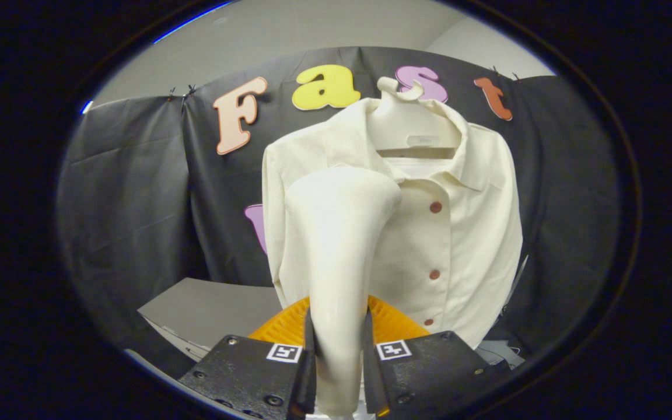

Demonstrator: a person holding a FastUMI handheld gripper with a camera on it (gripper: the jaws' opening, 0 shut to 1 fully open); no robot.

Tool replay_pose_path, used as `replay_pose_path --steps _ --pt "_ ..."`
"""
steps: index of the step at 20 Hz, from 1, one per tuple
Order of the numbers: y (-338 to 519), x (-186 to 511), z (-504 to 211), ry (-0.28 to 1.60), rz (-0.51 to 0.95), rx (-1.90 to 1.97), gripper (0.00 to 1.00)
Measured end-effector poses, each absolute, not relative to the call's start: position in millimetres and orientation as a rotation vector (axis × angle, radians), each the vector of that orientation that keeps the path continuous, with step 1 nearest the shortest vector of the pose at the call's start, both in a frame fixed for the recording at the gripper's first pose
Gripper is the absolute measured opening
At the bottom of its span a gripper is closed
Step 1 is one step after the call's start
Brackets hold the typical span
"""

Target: Iron the clothes twice with a garment steamer, once on the left side and once on the right side.

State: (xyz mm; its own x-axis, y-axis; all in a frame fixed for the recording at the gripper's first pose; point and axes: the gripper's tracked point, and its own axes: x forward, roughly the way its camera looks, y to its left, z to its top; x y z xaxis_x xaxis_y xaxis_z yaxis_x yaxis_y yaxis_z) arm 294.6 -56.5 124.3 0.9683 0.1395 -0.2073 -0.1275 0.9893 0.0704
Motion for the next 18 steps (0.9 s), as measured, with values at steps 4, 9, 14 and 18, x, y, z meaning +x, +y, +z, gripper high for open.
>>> replay_pose_path --steps 4,9,14,18 --pt "-59 300 94 0.259 0.147 0.054 0.32" --pt "-60 299 60 0.308 0.170 0.046 0.32" --pt "-62 291 14 0.373 0.172 0.028 0.32" --pt "-64 282 -28 0.441 0.173 0.015 0.32"
